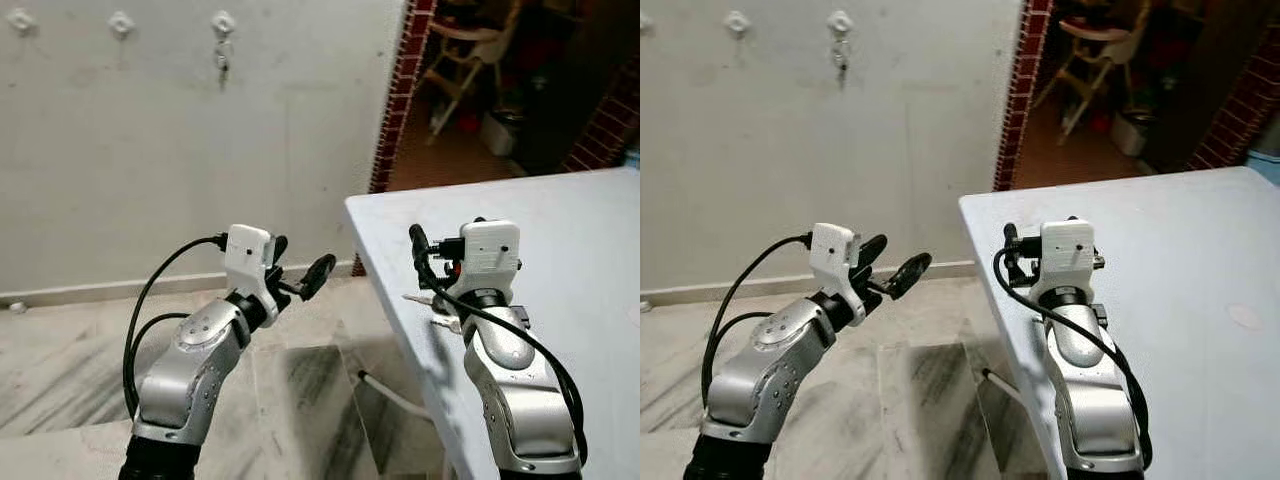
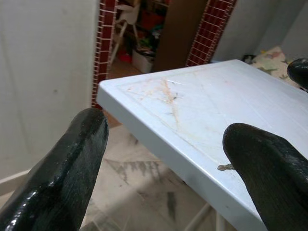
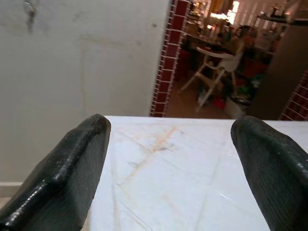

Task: Hang keys on a hook

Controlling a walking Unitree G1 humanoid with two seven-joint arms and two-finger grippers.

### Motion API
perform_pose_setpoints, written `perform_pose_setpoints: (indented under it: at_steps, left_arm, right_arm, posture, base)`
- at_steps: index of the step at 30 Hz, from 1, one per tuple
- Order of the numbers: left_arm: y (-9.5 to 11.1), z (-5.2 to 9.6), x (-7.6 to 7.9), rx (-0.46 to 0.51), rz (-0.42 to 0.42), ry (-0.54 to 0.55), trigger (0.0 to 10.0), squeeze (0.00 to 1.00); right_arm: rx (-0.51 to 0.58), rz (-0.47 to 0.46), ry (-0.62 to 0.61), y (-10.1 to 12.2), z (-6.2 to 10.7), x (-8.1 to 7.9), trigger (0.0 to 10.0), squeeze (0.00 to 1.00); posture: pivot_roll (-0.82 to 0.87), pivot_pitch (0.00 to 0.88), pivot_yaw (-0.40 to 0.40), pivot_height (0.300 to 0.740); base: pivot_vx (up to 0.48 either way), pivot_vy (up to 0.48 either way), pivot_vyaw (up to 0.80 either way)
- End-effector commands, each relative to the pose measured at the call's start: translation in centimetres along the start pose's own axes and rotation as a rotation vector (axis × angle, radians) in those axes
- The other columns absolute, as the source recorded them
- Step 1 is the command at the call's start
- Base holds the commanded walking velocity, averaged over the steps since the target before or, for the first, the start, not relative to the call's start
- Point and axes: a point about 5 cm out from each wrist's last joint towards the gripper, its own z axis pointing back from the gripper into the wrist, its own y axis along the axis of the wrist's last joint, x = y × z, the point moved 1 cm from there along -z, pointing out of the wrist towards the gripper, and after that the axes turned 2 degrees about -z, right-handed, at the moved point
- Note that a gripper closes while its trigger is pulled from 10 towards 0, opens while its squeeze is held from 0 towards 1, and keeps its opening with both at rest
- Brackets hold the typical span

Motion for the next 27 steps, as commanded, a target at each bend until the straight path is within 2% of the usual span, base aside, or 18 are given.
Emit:
perform_pose_setpoints:
  at_steps: [1,7,9,13,21,27]
  left_arm:
    - [0.1,-0.2,0.0,-0.011,-0.004,0.002,10.0,0.00]
    - [-0.8,-0.2,0.5,-0.074,0.019,-0.016,10.0,0.00]
    - [-2.7,0.2,0.6,-0.168,0.000,-0.051,10.0,0.00]
    - [-4.0,0.8,-0.1,-0.209,0.010,-0.018,10.0,0.00]
    - [-4.5,1.6,-0.2,-0.252,-0.007,-0.041,10.0,0.00]
    - [-4.3,1.7,0.1,-0.232,-0.096,-0.071,10.0,0.00]
  right_arm:
    - [-0.004,0.002,-0.003,0.1,0.0,0.2,10.0,0.00]
    - [-0.035,0.011,0.012,-0.2,0.0,0.0,10.0,0.00]
    - [-0.119,0.044,0.051,-1.6,0.0,-0.5,10.0,0.00]
    - [-0.142,0.043,0.036,-2.2,0.1,-0.2,10.0,0.00]
    - [-0.149,0.058,0.032,-2.2,0.4,0.2,10.0,0.00]
    - [-0.158,0.061,0.007,-2.2,0.8,0.7,10.0,0.00]
  posture:
    - [0.06,0.000,-0.057,0.740]
    - [0.07,0.000,-0.057,0.740]
    - [0.07,0.000,-0.058,0.740]
    - [0.07,0.000,-0.059,0.740]
    - [0.07,0.000,-0.063,0.740]
    - [0.06,0.000,-0.058,0.740]
  base:
    - [0.000,0.000,-0.76]
    - [0.000,0.000,-0.76]
    - [0.000,0.000,-0.76]
    - [0.000,0.000,-0.76]
    - [0.000,0.000,-0.76]
    - [0.000,0.000,-0.75]
